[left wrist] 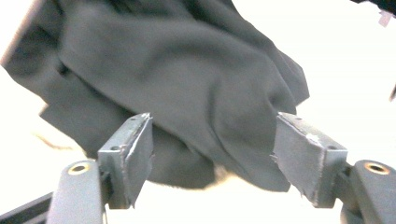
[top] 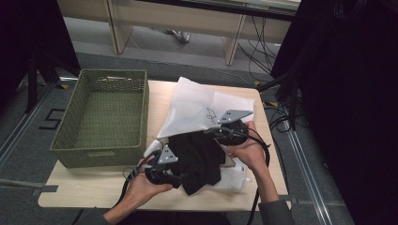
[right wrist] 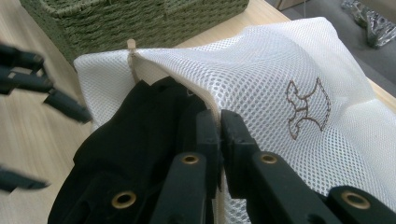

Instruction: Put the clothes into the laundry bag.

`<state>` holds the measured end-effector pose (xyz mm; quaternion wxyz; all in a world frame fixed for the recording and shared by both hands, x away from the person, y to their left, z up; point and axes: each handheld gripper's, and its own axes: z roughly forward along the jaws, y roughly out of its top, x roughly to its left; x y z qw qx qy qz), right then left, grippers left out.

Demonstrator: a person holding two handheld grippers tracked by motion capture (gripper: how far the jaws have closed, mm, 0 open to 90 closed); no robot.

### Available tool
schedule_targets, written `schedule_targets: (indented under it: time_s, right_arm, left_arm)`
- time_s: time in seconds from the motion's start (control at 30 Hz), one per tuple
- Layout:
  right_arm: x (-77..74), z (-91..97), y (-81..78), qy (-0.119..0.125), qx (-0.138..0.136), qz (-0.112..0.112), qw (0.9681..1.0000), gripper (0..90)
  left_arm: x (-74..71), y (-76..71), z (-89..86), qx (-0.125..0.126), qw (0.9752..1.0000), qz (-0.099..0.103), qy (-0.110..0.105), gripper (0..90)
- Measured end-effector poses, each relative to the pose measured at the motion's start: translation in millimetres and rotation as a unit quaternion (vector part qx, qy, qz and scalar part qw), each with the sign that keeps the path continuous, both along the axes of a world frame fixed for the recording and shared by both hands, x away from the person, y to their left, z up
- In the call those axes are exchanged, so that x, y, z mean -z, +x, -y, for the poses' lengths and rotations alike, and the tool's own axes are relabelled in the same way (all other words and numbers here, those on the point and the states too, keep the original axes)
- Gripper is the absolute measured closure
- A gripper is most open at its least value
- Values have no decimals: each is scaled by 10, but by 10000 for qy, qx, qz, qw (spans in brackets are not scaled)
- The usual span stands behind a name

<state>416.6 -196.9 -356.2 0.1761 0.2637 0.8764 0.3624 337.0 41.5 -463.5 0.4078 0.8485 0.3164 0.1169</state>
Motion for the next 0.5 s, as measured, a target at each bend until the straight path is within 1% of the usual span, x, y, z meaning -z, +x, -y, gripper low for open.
schedule_targets:
  time_s: [0.03, 0.07, 0.13, 0.17, 0.2, 0.23, 0.27, 0.3, 0.33, 0.37, 0.4, 0.43, 0.47, 0.5]
  right_arm:
    - [6, -6, 11, -12, -106, 80, 9999, 874]
    - [6, -9, 11, -16, -101, 85, 9999, 874]
    - [2, -15, -4, -17, 11, 51, 10000, 874]
    - [1, -20, -7, -35, -10, 26, 10000, 874]
    - [7, -27, -10, -3, -20, 11, 10000, 874]
    - [9, -32, -9, -40, -62, 31, 10000, 874]
    - [8, -34, -16, -32, -25, 50, 10000, 874]
    - [15, -39, -5, -68, -83, 135, 9999, 874]
    - [12, -45, -24, -48, -27, 22, 10000, 874]
    - [25, -56, -30, -27, 20, 56, 10000, 874]
    - [35, -60, -25, -38, -66, 87, 9999, 874]
    - [27, -54, -26, -87, -105, 30, 9999, 875]
    - [28, -52, -19, -83, -184, 54, 9998, 875]
    - [24, -53, -36, -30, -98, 53, 9999, 875]
  left_arm:
    - [39, -29, 28, 16, 10000, -87, 33, 218]
    - [91, -54, 77, 22, 9999, -105, 108, 209]
    - [187, -66, 201, 118, 9994, -18, 336, 165]
    - [228, -65, 272, 101, 9990, -19, 424, 152]
    - [262, -46, 349, 120, 9987, -12, 487, 153]
    - [283, -30, 427, 94, 9982, 62, 583, 153]
    - [306, 1, 506, 71, 9973, 133, 717, 162]
    - [321, 44, 575, 106, 9952, 332, 909, 234]
    - [339, 95, 640, 239, 9916, 609, 1112, 408]
    - [347, 165, 684, 224, 9885, 841, 1237, 546]
    - [338, 247, 708, 92, 9900, 799, 1155, 645]
    - [316, 328, 721, 14, 9919, 706, 1053, 709]
    - [285, 391, 732, -92, 9920, 731, 1020, 761]
    - [244, 453, 735, -174, 9907, 849, 1048, 796]
